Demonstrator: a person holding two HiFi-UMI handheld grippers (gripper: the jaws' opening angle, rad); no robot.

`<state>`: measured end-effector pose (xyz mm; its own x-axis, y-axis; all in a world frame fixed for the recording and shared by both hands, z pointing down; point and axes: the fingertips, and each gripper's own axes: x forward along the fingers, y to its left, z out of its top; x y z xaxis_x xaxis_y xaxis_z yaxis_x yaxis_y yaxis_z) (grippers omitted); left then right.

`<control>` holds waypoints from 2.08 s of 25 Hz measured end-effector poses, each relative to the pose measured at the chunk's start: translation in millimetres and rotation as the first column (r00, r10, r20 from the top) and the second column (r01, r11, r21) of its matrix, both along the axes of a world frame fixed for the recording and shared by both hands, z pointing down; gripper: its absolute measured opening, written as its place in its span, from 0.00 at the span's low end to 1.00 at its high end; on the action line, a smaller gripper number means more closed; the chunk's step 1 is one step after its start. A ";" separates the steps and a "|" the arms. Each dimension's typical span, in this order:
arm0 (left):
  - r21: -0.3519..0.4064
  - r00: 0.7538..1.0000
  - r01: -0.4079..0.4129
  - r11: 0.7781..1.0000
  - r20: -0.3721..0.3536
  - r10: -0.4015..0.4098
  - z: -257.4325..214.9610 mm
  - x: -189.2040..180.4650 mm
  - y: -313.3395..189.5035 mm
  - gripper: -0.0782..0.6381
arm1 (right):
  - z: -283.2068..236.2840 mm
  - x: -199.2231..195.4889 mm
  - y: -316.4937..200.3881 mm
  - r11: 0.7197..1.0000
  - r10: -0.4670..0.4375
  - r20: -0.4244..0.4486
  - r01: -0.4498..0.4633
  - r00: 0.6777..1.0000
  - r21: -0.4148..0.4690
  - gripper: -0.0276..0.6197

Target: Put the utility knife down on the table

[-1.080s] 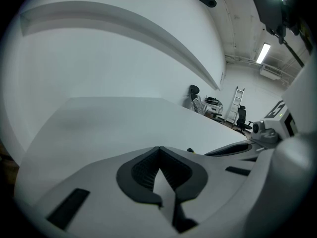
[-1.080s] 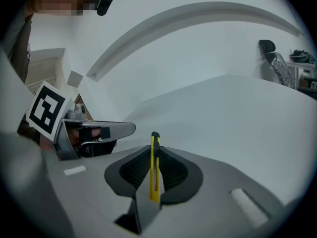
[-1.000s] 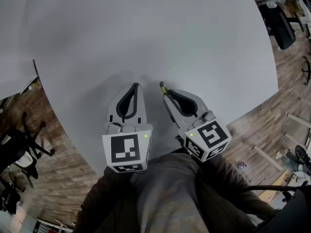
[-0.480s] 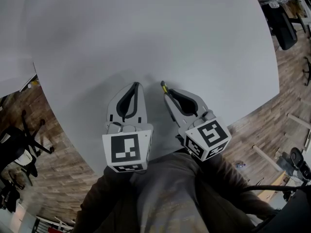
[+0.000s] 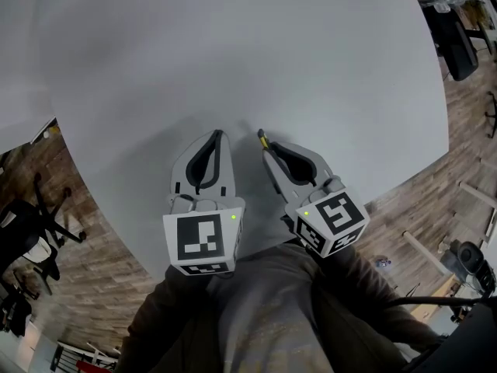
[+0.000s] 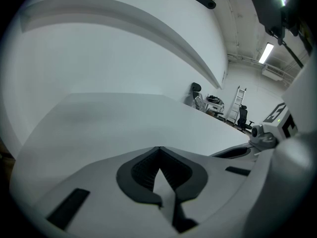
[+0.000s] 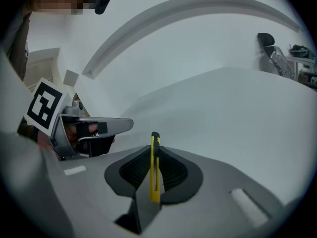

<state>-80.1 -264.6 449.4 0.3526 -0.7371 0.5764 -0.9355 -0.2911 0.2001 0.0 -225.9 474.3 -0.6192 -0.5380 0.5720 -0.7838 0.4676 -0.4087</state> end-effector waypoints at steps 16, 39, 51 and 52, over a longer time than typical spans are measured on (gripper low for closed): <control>-0.011 1.000 0.015 1.000 0.001 -0.015 4.7 -8.5 -0.2 0.11 | 11.2 -3.6 1.7 1.000 -0.002 -0.010 0.002 1.000 -0.021 0.12; -0.002 1.000 0.018 1.000 0.017 -0.018 0.4 -6.1 9.2 0.11 | 5.8 -2.9 5.7 1.000 -0.006 0.000 0.006 1.000 0.004 0.14; 0.063 1.000 0.008 0.998 0.027 -0.010 -33.1 3.5 30.1 0.11 | -38.7 1.2 12.0 0.994 -0.010 0.016 0.009 1.000 0.105 0.11; 0.072 1.000 0.008 0.997 0.028 -0.010 -38.3 4.8 32.8 0.11 | -45.2 2.2 12.8 0.993 -0.010 0.016 0.008 1.000 0.120 0.10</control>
<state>-75.3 -231.8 411.0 0.3307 -0.7802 0.5310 -0.9430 -0.2959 0.1526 2.2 -213.1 429.1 -0.6334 -0.5963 0.4932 -0.7728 0.5209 -0.3625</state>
